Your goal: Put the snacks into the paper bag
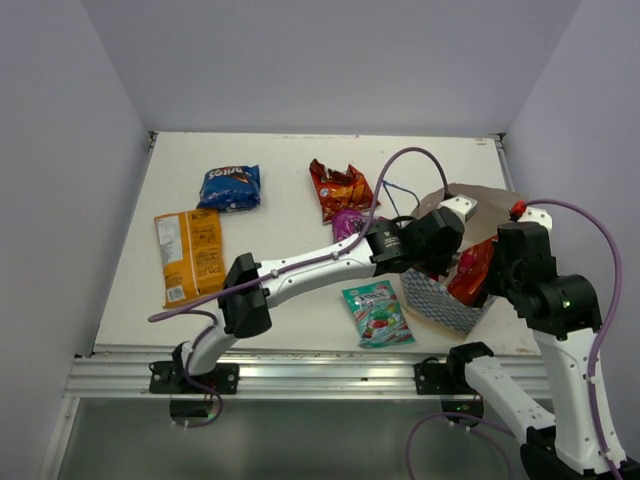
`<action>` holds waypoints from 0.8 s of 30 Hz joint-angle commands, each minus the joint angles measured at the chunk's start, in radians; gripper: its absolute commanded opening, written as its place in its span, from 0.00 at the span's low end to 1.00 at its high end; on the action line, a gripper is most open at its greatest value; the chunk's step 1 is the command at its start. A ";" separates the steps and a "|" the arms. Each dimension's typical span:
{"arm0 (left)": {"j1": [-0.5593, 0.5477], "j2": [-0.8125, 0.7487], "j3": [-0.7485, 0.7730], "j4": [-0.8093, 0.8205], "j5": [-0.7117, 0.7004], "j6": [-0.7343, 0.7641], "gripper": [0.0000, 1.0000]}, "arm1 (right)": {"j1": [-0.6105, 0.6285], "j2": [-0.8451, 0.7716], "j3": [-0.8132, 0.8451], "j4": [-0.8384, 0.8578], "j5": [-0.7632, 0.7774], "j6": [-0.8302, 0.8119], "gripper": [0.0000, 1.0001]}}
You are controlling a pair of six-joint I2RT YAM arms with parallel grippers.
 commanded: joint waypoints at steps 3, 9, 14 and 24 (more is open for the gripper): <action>-0.028 -0.116 -0.094 0.126 0.110 0.046 0.21 | 0.005 0.005 0.020 0.013 -0.028 0.012 0.00; -0.091 -0.405 -0.207 0.337 -0.138 0.157 1.00 | 0.005 0.012 0.014 0.018 -0.024 0.007 0.00; -0.094 -0.651 -0.424 0.496 -0.529 0.183 1.00 | 0.006 0.018 0.008 0.030 -0.026 0.006 0.00; 0.319 -0.588 -0.753 0.216 -0.381 -0.084 1.00 | 0.006 0.036 0.011 0.049 -0.026 0.001 0.00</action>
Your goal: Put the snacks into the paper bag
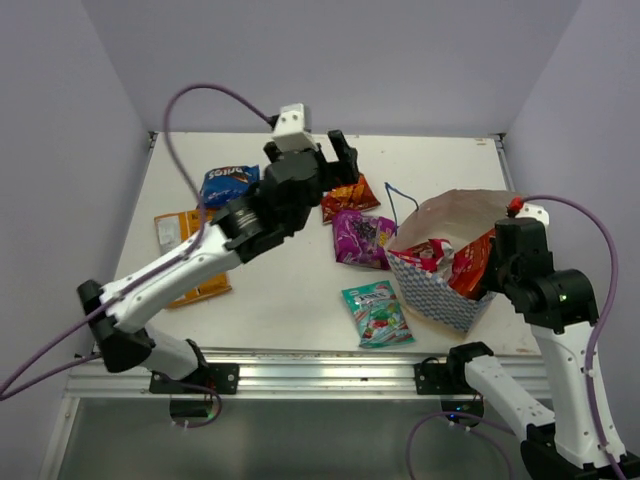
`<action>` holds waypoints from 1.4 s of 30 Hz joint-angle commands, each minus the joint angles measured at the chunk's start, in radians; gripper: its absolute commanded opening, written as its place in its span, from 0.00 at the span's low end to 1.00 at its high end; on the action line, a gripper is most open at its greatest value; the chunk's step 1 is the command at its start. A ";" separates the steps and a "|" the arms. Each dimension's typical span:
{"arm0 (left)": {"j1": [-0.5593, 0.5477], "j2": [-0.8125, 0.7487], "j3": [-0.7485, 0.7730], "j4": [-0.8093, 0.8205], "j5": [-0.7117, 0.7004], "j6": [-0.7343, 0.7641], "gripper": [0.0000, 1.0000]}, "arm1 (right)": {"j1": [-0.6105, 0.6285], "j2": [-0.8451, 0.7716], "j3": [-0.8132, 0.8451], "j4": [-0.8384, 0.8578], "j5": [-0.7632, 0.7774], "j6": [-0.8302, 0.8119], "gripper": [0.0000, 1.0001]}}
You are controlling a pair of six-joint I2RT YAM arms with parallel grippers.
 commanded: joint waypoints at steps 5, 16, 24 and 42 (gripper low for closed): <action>0.141 0.307 -0.205 -0.017 0.327 -0.081 1.00 | 0.002 0.020 0.013 0.032 -0.023 0.002 0.00; 0.186 0.492 -0.266 0.167 0.469 -0.034 1.00 | 0.004 0.023 0.013 0.013 -0.020 0.005 0.00; 0.198 0.578 -0.305 0.149 0.504 -0.035 0.67 | 0.004 0.035 0.024 0.015 -0.018 0.005 0.00; 0.105 0.268 0.299 0.052 0.481 0.049 0.00 | 0.002 0.043 0.012 0.030 -0.029 0.017 0.00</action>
